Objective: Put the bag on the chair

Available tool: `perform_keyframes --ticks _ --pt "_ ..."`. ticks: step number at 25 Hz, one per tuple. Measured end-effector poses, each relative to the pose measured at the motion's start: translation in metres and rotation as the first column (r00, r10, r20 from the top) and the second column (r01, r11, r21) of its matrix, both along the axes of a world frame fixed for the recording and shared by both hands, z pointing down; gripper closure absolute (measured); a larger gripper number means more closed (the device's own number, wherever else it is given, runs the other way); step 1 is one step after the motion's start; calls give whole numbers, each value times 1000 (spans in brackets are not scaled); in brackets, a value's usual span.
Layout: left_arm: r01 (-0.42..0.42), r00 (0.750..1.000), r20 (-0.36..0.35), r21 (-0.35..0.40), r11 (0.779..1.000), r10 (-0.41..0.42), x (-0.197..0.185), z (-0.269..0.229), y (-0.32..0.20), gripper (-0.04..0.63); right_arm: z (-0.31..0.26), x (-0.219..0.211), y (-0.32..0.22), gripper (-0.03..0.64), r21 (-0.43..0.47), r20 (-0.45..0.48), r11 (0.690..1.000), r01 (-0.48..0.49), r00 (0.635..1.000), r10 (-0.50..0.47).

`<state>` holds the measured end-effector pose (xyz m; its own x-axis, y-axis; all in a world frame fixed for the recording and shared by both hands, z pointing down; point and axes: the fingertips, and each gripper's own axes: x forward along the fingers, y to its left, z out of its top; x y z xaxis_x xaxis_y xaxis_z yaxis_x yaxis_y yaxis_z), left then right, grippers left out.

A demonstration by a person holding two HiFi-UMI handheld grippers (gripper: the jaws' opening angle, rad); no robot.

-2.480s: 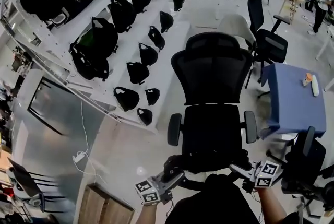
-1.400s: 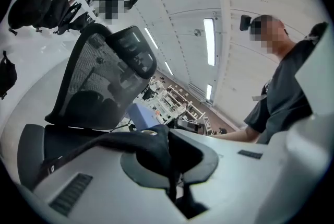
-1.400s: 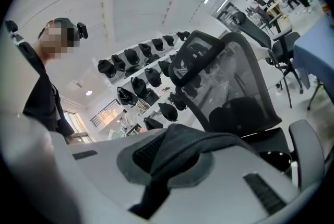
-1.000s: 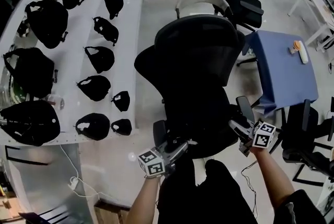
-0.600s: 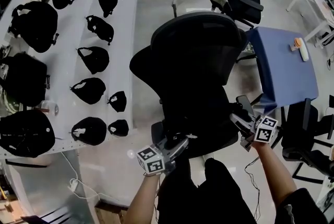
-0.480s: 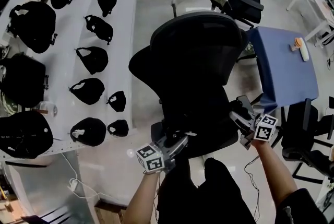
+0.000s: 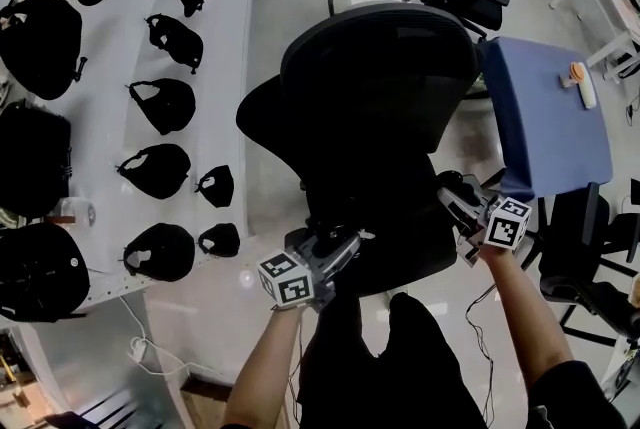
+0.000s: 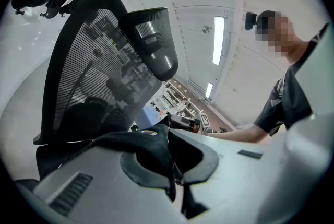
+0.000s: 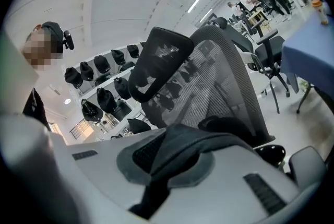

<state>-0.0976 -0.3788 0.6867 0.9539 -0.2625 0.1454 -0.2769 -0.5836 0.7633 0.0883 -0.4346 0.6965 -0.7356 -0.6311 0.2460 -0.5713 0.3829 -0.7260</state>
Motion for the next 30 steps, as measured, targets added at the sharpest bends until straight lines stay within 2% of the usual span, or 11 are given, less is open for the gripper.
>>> perform_keyframes --ticks 9,13,19,30 --pt "1 1000 7 -38 999 -1 -1 26 -28 574 28 0 -27 600 -37 -3 999 -27 1000 27" --pt "36 999 10 -76 996 -36 -6 41 -44 574 42 -3 -40 600 -60 -18 998 -15 1000 14" --pt "125 992 26 -130 984 -123 -13 61 -69 574 67 -10 -59 600 -113 -1 992 -57 998 57" --pt "166 986 69 -238 957 -153 -22 111 -88 574 124 -14 -70 600 -216 -29 972 -96 995 92"
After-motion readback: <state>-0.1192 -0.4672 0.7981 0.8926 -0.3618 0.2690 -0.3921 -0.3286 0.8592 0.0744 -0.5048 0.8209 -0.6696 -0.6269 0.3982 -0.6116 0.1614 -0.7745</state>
